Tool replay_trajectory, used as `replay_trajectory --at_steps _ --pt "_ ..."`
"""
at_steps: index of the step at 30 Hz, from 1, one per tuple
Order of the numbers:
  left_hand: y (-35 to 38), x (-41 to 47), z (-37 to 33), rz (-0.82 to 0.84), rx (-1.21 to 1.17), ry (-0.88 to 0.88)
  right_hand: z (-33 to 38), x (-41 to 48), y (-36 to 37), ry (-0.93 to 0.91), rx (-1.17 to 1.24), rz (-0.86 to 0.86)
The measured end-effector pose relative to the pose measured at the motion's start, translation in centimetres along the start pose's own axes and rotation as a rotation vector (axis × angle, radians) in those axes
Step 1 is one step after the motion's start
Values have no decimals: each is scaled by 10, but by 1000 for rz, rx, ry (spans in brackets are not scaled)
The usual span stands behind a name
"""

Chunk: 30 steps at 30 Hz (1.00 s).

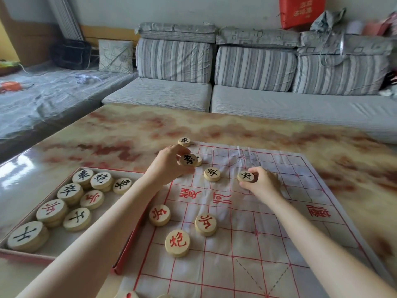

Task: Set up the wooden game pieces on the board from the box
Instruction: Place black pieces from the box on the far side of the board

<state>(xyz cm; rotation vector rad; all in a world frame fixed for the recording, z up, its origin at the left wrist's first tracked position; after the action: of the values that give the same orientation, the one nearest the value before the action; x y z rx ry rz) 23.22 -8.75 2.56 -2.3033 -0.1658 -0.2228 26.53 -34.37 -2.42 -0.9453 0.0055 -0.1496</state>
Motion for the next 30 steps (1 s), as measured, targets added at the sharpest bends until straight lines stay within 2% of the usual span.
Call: replay_trajectory --at_steps 9,15,19,30 --pt "35 53 -12 13 14 -46 7 6 -23 -119 120 2" --pt "69 108 -21 -45 160 -86 18 20 -21 -218 24 -10" --pt "90 132 -11 -23 126 -182 20 28 -19 -264 36 1" --pt "109 156 6 -42 157 -189 25 32 -20 -399 6 -23"
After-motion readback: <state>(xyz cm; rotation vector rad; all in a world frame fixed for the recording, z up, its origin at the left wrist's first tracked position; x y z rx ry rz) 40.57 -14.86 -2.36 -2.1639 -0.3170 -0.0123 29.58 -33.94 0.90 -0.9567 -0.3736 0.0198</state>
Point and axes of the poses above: each hand's wrist, its own x-axis towards the middle knuckle, its own y-axis out of the palm, z = x × y, the point moved 4 cm from there along x, towards the middle knuckle, and after that the axes turned 1 degree about z, right-handed, at the moved point
